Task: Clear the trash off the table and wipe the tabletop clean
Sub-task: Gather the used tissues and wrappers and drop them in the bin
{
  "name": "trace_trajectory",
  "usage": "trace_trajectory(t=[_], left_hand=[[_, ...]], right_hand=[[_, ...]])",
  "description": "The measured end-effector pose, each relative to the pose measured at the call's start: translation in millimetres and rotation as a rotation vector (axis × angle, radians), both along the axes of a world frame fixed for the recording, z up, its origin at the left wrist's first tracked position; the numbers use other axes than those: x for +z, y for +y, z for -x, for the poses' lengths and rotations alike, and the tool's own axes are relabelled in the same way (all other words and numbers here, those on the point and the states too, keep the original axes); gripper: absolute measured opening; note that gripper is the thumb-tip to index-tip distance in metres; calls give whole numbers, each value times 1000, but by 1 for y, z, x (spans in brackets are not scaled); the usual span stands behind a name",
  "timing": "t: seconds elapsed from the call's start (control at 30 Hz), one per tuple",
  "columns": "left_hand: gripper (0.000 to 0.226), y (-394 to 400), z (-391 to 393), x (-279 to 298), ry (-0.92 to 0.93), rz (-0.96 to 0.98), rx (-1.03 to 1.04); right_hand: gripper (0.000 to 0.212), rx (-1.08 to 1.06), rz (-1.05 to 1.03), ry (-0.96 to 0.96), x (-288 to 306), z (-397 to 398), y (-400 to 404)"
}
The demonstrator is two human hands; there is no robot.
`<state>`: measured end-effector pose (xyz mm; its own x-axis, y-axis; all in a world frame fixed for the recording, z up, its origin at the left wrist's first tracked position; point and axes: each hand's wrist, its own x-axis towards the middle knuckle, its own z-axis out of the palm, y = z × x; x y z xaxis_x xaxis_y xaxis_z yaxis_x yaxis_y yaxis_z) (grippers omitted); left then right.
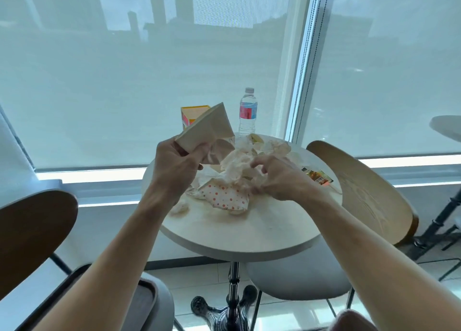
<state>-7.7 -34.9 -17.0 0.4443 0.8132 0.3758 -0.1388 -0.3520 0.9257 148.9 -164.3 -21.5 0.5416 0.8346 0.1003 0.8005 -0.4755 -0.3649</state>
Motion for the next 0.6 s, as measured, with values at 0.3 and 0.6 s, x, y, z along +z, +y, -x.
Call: trace_trajectory(t=[0.3, 0.6], left_hand=[[22, -12, 11, -4, 22, 7, 38], [13, -53, 6, -6, -8, 33, -18]], right_hand=[[14, -62, -391, 93, -2, -13, -17], [8, -80, -624, 497, 24, -21, -77]])
